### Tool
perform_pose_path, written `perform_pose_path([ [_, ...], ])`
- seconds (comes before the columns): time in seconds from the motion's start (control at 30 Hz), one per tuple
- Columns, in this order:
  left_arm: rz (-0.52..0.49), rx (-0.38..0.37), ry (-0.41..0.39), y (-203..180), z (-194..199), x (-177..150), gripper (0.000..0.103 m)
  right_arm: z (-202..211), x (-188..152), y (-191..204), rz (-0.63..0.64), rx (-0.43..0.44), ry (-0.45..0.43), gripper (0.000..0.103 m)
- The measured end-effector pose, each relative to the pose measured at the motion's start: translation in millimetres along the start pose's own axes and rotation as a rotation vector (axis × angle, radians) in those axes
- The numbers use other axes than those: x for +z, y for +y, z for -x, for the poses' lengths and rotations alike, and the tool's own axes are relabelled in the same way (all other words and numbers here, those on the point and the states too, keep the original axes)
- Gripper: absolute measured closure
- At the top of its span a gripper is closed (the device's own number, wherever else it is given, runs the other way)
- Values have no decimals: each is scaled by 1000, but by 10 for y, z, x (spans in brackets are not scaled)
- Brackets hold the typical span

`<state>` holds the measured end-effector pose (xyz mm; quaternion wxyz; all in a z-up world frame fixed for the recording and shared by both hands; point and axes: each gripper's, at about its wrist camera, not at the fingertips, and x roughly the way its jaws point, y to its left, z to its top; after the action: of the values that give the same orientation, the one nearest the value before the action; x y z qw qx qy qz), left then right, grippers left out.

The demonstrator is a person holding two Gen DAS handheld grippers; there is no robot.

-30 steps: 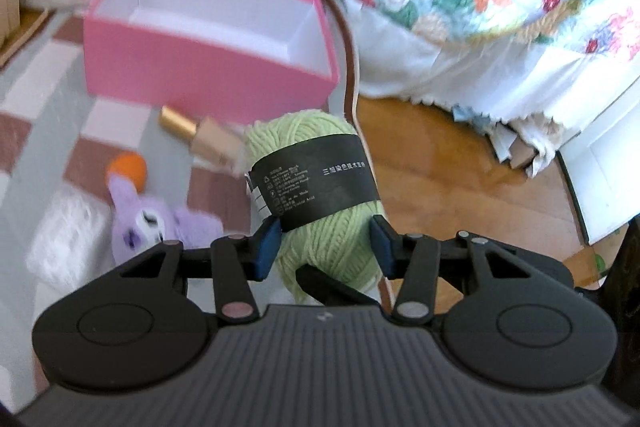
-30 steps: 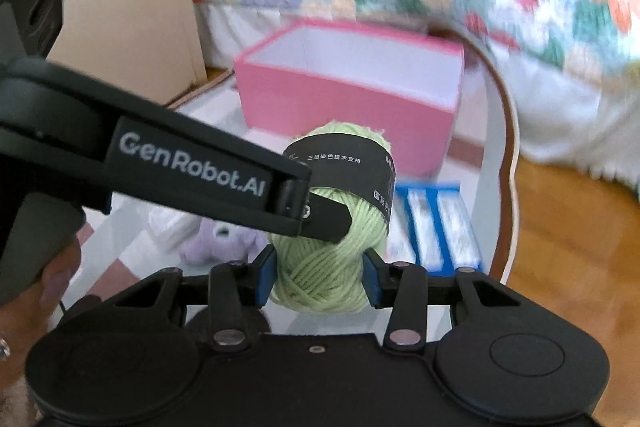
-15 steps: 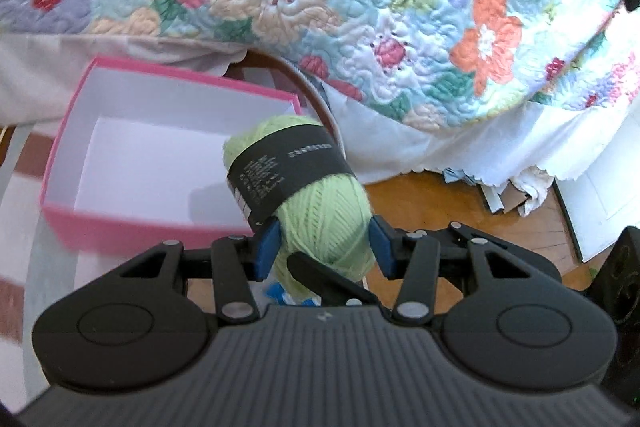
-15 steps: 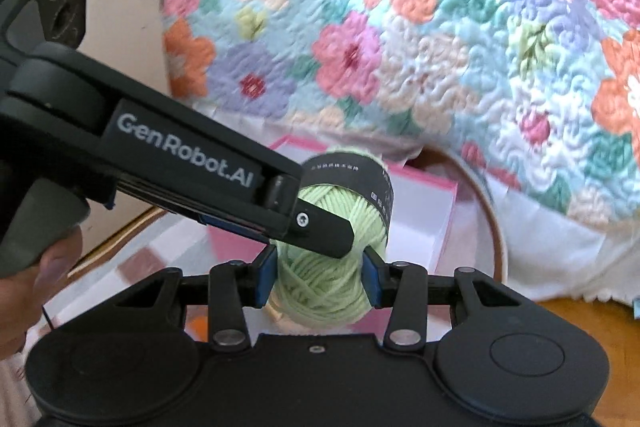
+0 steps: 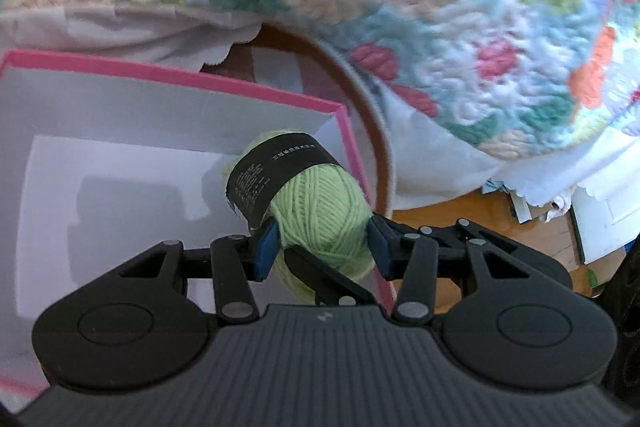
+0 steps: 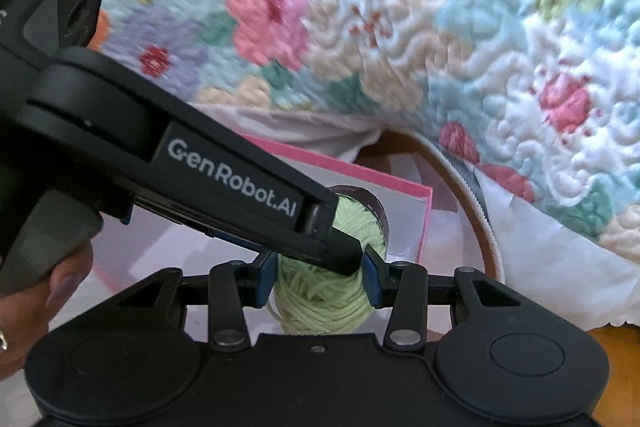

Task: Organize objects
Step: 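Carry the yarn ball with the left tool into the pink box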

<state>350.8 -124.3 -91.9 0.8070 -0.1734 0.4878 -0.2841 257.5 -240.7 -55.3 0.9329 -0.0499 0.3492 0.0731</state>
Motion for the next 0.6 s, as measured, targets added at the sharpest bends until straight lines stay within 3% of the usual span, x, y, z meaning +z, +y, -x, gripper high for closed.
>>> perform_pose_path([
  [0.1,26,7,35,145,-195,14,57,-243,-7,-42,6,-10,63,54],
  [0.13,31,20,47,184,-240,7,59,-304,-18,-42,16,-7,83,50],
  [0.27,20,15,95,272,-328,-62,61,-384,-71,-136,4,92,170,40],
  [0.37,-14,21,121,243,-387,-120,63,-326,-147,-213,-7,152,199,39],
  [0.4,-27,26,123,228,-412,-132,64,-306,-170,-220,2,158,200,41],
  [0.5,-84,59,116,156,-507,-139,66,-314,-175,-237,18,171,215,63],
  [0.6,-160,84,101,75,-566,-97,66,-410,-173,-191,30,139,227,69],
])
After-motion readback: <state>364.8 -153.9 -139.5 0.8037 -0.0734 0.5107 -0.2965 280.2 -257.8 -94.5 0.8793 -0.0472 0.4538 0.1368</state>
